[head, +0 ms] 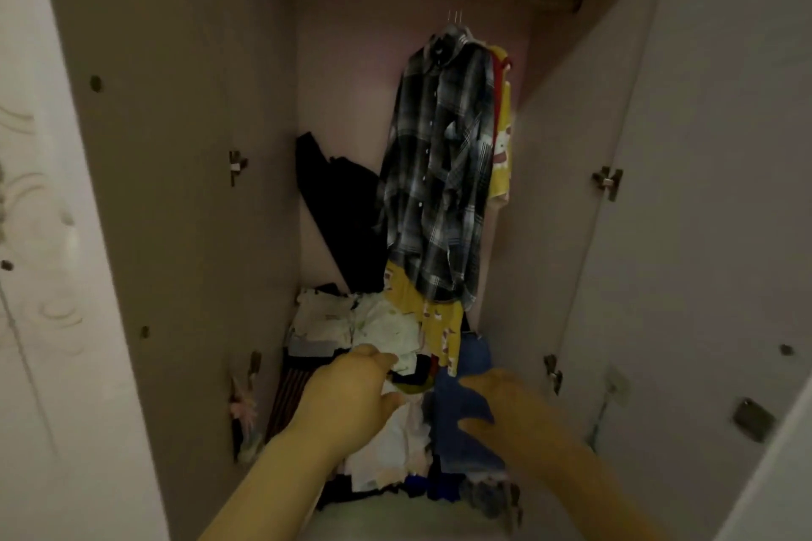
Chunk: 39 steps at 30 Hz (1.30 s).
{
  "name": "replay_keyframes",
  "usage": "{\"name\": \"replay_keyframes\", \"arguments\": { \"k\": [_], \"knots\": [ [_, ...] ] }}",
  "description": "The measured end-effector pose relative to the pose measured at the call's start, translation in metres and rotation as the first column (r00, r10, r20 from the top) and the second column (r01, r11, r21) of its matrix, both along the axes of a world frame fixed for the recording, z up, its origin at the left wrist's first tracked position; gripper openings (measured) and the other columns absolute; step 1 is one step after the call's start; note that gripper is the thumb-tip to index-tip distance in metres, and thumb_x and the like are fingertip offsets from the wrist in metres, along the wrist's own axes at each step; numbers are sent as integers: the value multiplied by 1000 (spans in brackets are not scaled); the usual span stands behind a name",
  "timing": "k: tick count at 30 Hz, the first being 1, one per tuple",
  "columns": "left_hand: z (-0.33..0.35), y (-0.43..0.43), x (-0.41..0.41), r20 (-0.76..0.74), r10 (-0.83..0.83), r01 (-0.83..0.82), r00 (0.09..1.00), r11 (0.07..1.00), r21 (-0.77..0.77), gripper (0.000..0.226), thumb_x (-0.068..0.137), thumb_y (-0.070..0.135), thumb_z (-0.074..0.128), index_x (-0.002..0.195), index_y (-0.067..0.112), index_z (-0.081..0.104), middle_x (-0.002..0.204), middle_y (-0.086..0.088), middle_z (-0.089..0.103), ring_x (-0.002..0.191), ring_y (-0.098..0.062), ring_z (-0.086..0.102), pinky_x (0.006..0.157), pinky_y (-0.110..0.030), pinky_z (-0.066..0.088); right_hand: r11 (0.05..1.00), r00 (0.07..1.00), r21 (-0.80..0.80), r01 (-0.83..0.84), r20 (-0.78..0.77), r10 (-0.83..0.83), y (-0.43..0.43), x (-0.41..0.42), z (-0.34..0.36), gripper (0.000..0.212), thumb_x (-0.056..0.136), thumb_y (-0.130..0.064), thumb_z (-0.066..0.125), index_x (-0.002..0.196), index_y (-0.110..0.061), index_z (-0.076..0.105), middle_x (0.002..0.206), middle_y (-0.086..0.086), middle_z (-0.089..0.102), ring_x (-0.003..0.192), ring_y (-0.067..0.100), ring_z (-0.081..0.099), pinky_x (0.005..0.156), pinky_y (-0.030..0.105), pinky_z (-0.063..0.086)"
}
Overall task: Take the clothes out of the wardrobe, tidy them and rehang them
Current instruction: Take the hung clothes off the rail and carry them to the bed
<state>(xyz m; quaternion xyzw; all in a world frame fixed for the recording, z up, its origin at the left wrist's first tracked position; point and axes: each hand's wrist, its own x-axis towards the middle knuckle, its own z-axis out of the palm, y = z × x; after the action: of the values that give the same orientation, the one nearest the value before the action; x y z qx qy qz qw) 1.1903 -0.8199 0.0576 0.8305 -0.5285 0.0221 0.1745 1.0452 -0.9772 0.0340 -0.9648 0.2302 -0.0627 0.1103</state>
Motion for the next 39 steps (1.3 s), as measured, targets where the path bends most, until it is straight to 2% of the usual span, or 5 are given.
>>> {"name": "replay_keyframes", "arguments": {
  "k": [6, 13, 21, 33, 39],
  "knots": [
    [25, -85, 62, -53, -15, 2, 999, 972, -237, 51, 95, 40, 48, 141, 23, 36, 144, 4, 36, 125, -9, 40, 99, -16, 31, 996, 992, -85, -4, 122, 15, -67, 56, 41, 34, 94, -34, 51, 127, -26, 53, 119, -1, 54, 106, 12, 50, 75, 7, 26],
    [64, -189, 134, 47, 96, -66, 994, 901, -428, 47, 95, 35, 47, 139, 21, 41, 142, 3, 41, 125, -14, 42, 102, -29, 38, 985, 968, -171, -36, 240, 78, -165, 139, 97, 48, 94, -32, 53, 140, -24, 40, 134, -1, 44, 123, 16, 42, 100, 21, 34],
    [123, -291, 196, 102, 163, -82, 981, 834, -545, 47, 95, 29, 46, 141, 18, 39, 140, 1, 42, 126, -16, 40, 104, -32, 36, 939, 904, -337, -77, 373, 208, -272, 227, 176, 45, 96, -25, 49, 141, -23, 40, 131, 1, 45, 120, 19, 44, 99, 27, 39],
    [197, -385, 311, 250, 139, 56, 958, 765, -642, 50, 97, 31, 41, 144, 18, 30, 144, 3, 38, 128, -15, 38, 107, -31, 32, 693, 821, -705, 153, 481, 308, -362, 345, 306, 58, 89, -2, 46, 144, -17, 34, 138, 7, 40, 123, 28, 37, 101, 37, 32],
    [240, -432, 377, 306, 105, 140, 946, 721, -679, 51, 97, 32, 41, 144, 16, 31, 143, -1, 40, 128, -17, 38, 107, -38, 34, 603, 782, -741, 294, 550, 295, -396, 412, 372, 50, 95, -17, 51, 142, -13, 36, 137, 10, 40, 125, 31, 36, 104, 38, 28]
  ]
}}
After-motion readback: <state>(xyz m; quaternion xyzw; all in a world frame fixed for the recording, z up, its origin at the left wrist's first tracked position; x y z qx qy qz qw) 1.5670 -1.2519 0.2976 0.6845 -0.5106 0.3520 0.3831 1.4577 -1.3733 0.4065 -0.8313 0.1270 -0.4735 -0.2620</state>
